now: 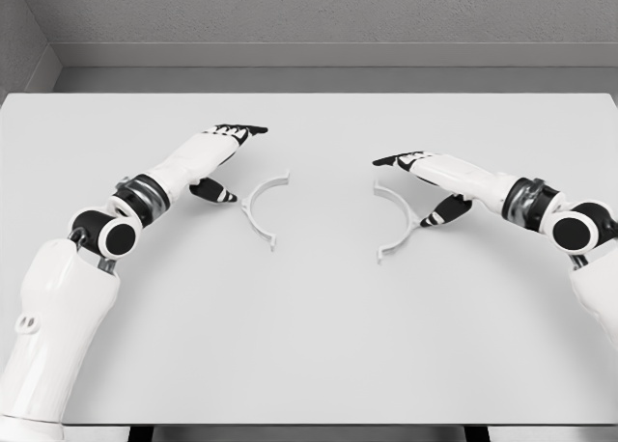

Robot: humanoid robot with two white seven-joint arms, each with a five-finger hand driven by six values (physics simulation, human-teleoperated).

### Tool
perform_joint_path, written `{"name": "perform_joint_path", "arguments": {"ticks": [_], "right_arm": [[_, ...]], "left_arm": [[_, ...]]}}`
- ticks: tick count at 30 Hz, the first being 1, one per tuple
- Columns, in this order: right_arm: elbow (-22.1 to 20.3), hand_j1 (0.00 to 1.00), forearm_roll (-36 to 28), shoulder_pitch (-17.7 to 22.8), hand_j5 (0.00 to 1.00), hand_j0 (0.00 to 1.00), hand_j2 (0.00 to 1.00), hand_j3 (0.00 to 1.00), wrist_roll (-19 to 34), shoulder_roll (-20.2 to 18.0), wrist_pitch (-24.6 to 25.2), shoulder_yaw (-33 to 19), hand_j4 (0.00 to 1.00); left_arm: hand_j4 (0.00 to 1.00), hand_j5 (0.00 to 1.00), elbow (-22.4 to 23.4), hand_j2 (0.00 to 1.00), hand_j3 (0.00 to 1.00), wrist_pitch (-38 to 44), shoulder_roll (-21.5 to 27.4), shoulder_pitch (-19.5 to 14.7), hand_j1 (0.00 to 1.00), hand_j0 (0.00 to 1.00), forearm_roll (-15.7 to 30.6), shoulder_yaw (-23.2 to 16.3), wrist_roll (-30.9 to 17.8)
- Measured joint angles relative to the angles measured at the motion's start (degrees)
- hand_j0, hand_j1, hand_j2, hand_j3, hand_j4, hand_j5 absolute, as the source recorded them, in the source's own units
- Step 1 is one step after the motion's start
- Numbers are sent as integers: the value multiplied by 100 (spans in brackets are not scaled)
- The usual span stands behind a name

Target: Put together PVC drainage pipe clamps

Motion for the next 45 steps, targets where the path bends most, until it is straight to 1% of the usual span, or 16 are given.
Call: {"name": "perform_joint_path", "arguments": {"ticks": [13,31,43,45], "right_arm": [[-43,100,6,0,100,100,100,100,-1,76,-5,0,100],[-83,100,-43,0,100,100,100,100,7,228,-9,35,100],[-32,100,7,-9,100,100,100,100,6,196,-17,11,100],[0,100,14,-97,100,100,100,100,4,183,-14,2,100]], "left_arm": [[100,100,5,100,100,8,-15,0,100,100,4,-175,0],[100,100,-13,100,100,16,-243,0,100,100,-6,-216,0],[100,100,-107,100,100,14,-264,62,100,100,-6,-325,0],[100,100,-167,100,100,15,-262,97,100,100,-6,-349,0]]}}
